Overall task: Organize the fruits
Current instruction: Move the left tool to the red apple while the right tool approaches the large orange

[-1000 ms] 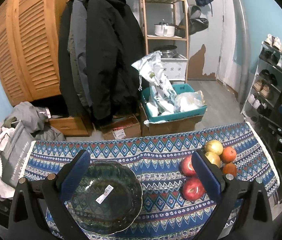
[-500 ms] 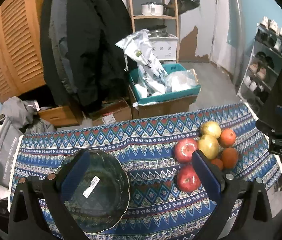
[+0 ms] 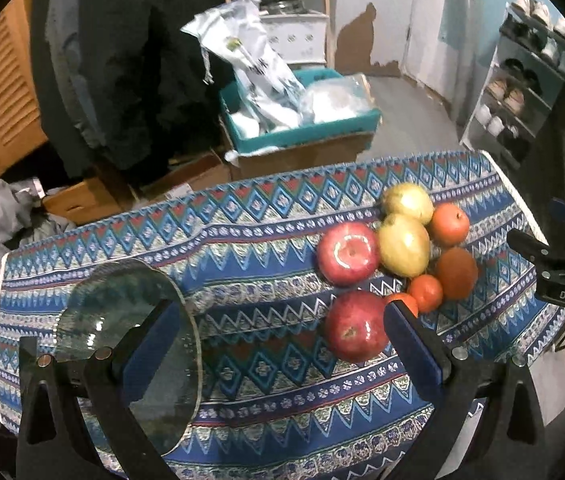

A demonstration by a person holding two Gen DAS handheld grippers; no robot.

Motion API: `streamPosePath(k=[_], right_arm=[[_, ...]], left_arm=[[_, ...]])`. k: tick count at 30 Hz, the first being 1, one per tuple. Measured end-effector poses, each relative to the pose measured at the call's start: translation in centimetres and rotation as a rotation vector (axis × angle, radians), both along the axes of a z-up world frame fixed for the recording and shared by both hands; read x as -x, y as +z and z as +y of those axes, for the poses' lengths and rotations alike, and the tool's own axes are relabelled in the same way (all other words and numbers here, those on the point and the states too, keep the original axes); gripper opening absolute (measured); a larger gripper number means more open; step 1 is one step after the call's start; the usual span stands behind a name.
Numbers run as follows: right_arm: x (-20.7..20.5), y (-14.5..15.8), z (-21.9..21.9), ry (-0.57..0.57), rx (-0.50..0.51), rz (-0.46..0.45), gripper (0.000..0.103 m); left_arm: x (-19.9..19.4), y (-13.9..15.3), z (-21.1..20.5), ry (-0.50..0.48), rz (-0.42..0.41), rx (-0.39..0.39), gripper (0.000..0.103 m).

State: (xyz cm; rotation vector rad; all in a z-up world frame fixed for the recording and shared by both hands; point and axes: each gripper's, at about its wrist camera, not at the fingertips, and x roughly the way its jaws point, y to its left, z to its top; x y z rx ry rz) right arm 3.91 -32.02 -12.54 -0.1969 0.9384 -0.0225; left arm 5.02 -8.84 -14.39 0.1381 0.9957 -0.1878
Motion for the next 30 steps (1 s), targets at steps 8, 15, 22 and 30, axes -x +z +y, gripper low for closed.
streamPosePath(k=[8, 15, 22, 30], right_arm=[[0.2, -3.2, -1.0, -0.009, -0.011, 0.084, 0.096], [0.1, -5.2, -1.8, -0.027, -0.053, 0.149, 0.096], [0.1, -6.9, -1.6, 0.008, -0.060, 0.208, 0.096], [-1.0, -9.2, -1.1, 0.056, -0.078, 0.261, 0.096]], left_arm=[[-0.4, -3.7, -2.1, -0.039, 0.093, -0.001, 0.102], [-0.5, -6.7, -3.8, -0.076, 0.161, -0.041, 0.102], [-1.2, -8.7, -4.8, -0.095, 0.189, -0.071, 0.102], [-2.2, -10.4, -5.1, -0.107, 0.220, -0.058, 0.102]])
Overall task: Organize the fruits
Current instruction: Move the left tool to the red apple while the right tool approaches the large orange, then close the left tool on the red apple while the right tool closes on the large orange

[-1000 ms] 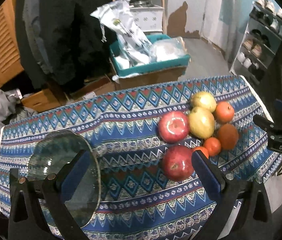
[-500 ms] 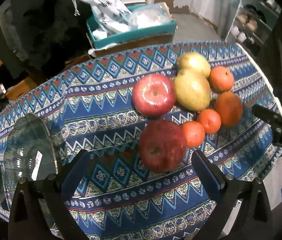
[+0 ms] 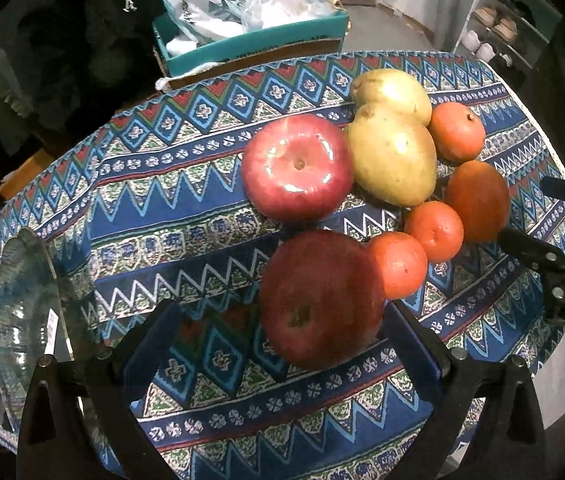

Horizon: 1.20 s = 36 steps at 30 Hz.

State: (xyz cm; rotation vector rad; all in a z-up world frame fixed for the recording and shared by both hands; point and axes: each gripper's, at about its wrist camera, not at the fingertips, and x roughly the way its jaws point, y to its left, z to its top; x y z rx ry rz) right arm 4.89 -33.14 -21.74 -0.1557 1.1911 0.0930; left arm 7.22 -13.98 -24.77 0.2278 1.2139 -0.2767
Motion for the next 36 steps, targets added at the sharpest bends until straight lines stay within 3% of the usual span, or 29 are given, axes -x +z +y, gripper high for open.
streamPosePath(k=[8, 15, 16, 19, 20, 21, 36], right_arm=[[-1.8, -2.1, 0.0, 0.038, -0.048, 0.039, 0.096], [-3.0, -3.4, -0.6, 0.024, -0.163, 0.073, 0.084], [-3.1, -3.5, -0.7, 0.019, -0.181, 0.078, 0.082], [-3.2, -3.4, -1.1, 0.012, -0.273, 0.098, 0.063], [-3.2, -3.3, -1.1, 0.013, -0.281, 0.098, 0.063], [-3.2, -3.3, -1.0, 0.016, -0.274, 0.097, 0.063], [-1.2, -1.6, -0.8, 0.010, -0.122, 0.051, 0.061]], left_arm=[[-0.5, -1.0, -0.8, -0.022, 0.021, 0.005, 0.099], [-1.1, -1.2, -0.6, -0.016, 0.042, 0.036, 0.096], [-1.2, -1.3, -0.6, -0.014, 0.048, 0.045, 0.093], [-1.2, -1.3, -0.7, -0.017, 0.070, 0.081, 0.081], [-1.2, -1.4, -0.8, -0.024, 0.078, 0.093, 0.078], [-1.2, -1.4, -0.9, -0.034, 0.086, 0.101, 0.073], [-0.6, -0.4, 0.7, -0.003, 0.063, 0.073, 0.072]])
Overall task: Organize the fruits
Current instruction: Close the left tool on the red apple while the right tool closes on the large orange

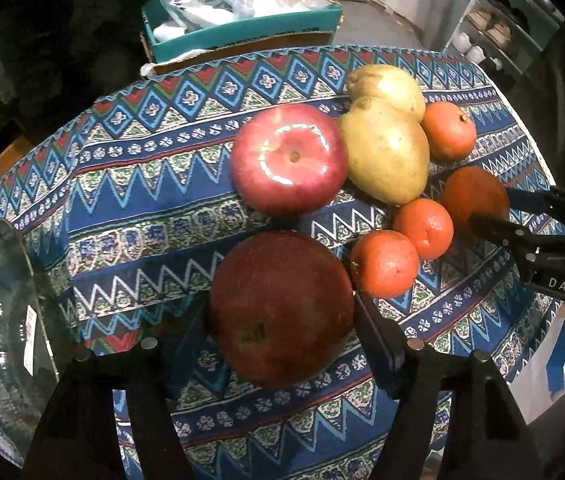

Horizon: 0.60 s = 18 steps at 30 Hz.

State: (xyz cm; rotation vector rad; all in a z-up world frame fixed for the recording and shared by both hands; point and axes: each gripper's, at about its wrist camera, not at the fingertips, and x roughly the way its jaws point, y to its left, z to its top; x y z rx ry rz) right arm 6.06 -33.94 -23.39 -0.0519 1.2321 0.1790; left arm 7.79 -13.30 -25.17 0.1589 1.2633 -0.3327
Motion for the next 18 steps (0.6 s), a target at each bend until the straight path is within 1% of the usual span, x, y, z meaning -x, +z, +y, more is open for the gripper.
streamPosePath(k=[5, 8, 10, 18], right_arm=[[-0.5, -0.3, 0.3, -0.020, 0.003, 0.011, 0.062], [-1.2, -1.2, 0.6, -0.024, -0.025, 0.036, 0.065], [-1.4, -1.5, 0.8, -0.022, -0.037, 0.032, 0.066], [-1.6, -1.6, 1.0, 0.015, -0.016, 0.009, 0.065]], left_arm=[[0.0, -0.2, 0.5, 0.013, 0.010, -0.015, 0.072], [0.0, -0.5, 0.9, 0.016, 0.012, -0.011, 0.072], [0.0, -0.5, 1.0, 0.013, 0.013, -0.012, 0.072], [0.1, -0.5, 0.6, 0.001, 0.005, -0.020, 0.072]])
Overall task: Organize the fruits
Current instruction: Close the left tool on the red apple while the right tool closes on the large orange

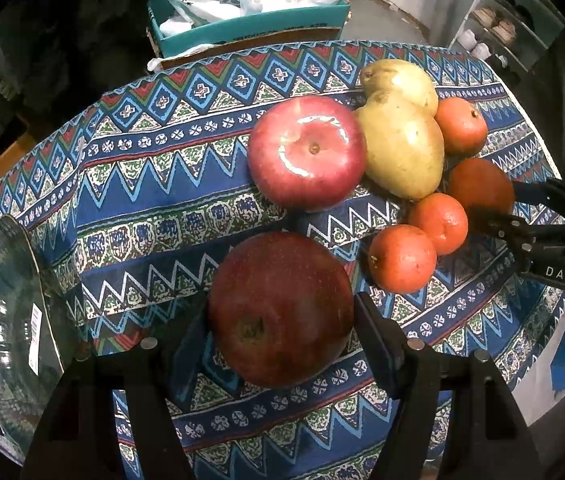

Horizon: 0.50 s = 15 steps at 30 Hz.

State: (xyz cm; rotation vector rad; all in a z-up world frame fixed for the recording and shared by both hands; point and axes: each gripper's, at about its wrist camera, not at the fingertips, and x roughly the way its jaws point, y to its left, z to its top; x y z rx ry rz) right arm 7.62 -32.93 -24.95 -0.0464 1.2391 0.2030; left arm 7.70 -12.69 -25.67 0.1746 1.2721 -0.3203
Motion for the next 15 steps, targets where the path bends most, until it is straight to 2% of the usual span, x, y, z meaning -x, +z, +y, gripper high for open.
streamPosePath(k=[10, 15], right_arm=[[1.0, 0.9, 0.0, -0.016, 0.044, -0.047, 0.063], [1.7, 2.3, 0.1, -0.016, 0.074, -0.091, 0.063]], left_arm=[[0.5, 1.7, -0.1, -0.002, -0.029, 0.017, 0.072], [0.7, 2.9, 0.6, 0.018, -0.043, 0.030, 0.072]])
